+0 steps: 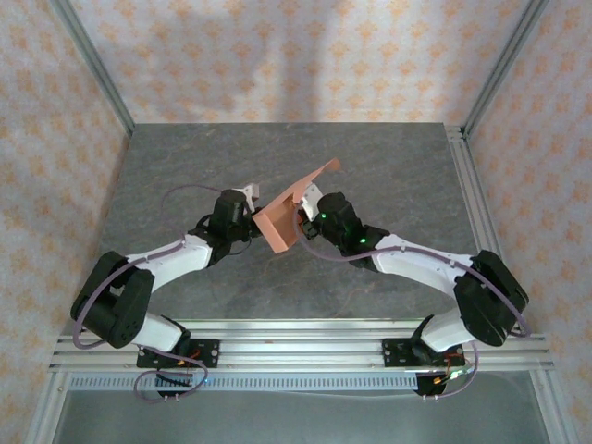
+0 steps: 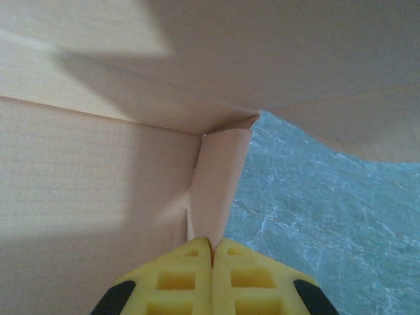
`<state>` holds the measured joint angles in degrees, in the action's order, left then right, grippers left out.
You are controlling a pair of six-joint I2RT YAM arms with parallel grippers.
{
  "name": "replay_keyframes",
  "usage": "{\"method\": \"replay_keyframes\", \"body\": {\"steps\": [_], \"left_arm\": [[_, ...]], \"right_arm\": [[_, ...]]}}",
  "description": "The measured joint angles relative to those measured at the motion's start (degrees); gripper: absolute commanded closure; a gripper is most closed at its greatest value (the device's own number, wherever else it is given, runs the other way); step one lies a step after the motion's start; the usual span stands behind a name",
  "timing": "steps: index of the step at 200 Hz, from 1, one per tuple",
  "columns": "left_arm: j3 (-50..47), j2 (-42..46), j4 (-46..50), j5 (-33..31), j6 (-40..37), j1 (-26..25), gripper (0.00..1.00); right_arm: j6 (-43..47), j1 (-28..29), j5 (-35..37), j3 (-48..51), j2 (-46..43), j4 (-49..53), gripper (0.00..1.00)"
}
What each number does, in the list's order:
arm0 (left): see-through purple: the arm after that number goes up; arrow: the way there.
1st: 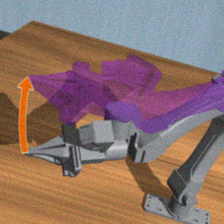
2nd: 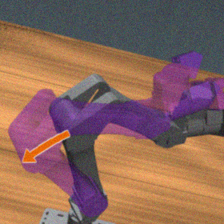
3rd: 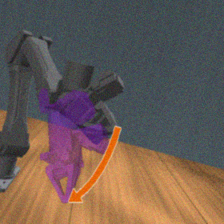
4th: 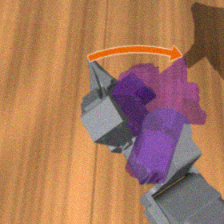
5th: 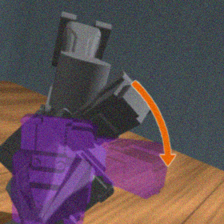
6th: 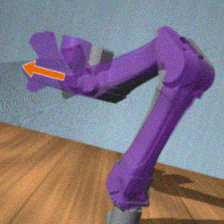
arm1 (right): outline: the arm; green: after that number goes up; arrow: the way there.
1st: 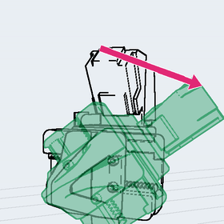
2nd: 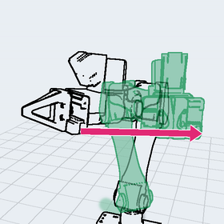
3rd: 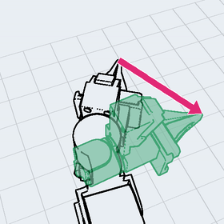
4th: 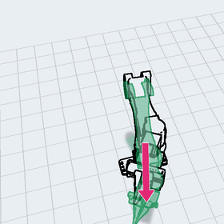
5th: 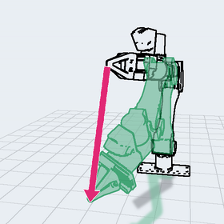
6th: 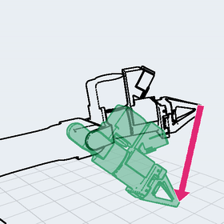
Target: Fold the paper box
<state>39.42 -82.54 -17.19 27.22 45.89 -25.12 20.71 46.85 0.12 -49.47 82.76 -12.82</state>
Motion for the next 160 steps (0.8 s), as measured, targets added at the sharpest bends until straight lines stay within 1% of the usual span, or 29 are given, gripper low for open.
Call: {"method": "replay_keyframes", "body": {"steps": [47, 71, 110, 134, 160], "left_arm": [[0.4, -0.5, 0.2, -1.1, 1.1, 0.0, 0.46], [0.5, -0.5, 0.3, -1.3, 1.1, 0.0, 0.46], [0.5, -0.5, 0.6, -1.7, 0.9, 0.2, 0.46], [0.5, -0.5, 0.2, -1.6, 1.0, 1.6, 0.45], [-0.9, -0.5, -1.2, -1.5, 1.0, 3.7, 0.42]], "right_arm": [[3.2, 1.6, 5.7, -2.0, 2.7, 0.7, 1.00], [4.3, 2.1, 7.3, -2.1, 2.8, 0.6, 1.00], [4.2, 2.3, 8.1, -2.1, 2.8, 0.4, 1.00], [3.4, 2.3, 8.0, -1.8, 2.8, 0.4, 1.00], [2.3, 1.9, 7.3, -0.5, 2.5, 0.7, 1.00]]}}
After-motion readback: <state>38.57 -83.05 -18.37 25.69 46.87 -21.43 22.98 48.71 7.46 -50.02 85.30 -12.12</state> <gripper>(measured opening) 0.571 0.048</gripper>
